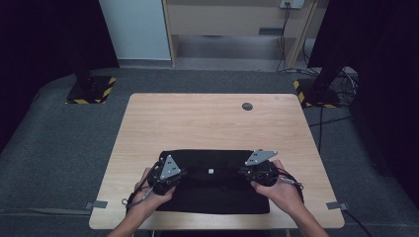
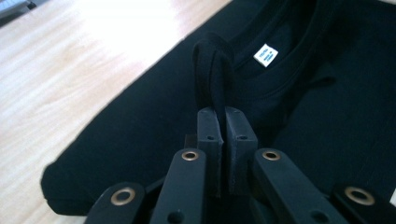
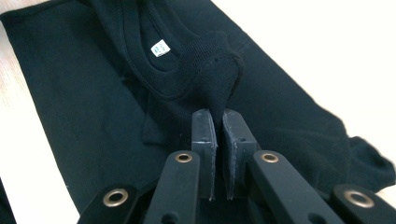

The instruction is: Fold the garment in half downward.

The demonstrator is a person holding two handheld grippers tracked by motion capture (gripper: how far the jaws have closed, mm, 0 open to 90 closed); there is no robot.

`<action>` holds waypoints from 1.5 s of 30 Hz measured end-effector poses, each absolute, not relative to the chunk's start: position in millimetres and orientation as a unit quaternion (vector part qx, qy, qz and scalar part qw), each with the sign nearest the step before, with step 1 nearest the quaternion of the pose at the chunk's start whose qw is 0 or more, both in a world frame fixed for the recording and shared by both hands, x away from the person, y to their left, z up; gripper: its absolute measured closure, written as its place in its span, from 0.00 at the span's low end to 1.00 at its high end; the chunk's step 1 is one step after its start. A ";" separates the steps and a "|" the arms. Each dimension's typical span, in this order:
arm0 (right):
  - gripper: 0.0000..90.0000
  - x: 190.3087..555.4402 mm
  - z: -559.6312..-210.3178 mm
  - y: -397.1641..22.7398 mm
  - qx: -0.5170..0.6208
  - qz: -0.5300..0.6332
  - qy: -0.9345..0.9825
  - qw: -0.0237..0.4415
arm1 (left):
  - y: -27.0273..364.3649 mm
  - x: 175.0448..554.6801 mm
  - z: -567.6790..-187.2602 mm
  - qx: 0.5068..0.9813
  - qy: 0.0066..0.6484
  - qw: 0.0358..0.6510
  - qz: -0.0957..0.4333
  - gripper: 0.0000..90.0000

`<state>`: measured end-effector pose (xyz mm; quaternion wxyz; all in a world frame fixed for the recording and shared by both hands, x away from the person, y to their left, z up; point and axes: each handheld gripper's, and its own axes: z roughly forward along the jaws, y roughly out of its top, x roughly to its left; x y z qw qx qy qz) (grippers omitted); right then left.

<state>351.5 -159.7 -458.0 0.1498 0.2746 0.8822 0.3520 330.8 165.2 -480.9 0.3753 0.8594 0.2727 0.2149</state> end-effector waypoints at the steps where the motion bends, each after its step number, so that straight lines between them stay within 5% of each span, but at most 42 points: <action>1: 0.94 350.9 -460.0 -159.8 0.276 0.351 0.882 0.148 | 165.5 330.4 -482.9 0.860 0.274 0.374 0.213 0.96; 11: 0.90 338.5 -482.1 -159.2 0.277 0.341 0.889 0.131 | 170.3 322.2 -495.5 0.866 0.274 0.370 0.197 0.91; 20: 0.81 327.8 -497.1 -165.9 0.285 0.341 0.888 0.119 | 180.6 314.9 -493.2 0.865 0.270 0.378 0.190 0.73; 31: 0.73 327.5 -484.1 -168.2 0.282 0.350 0.884 0.126 | 182.8 314.2 -477.1 0.854 0.269 0.394 0.208 0.72; 45: 0.63 343.9 -495.2 -173.3 0.306 0.322 0.885 0.142 | 176.7 330.4 -503.8 0.861 0.285 0.360 0.216 0.62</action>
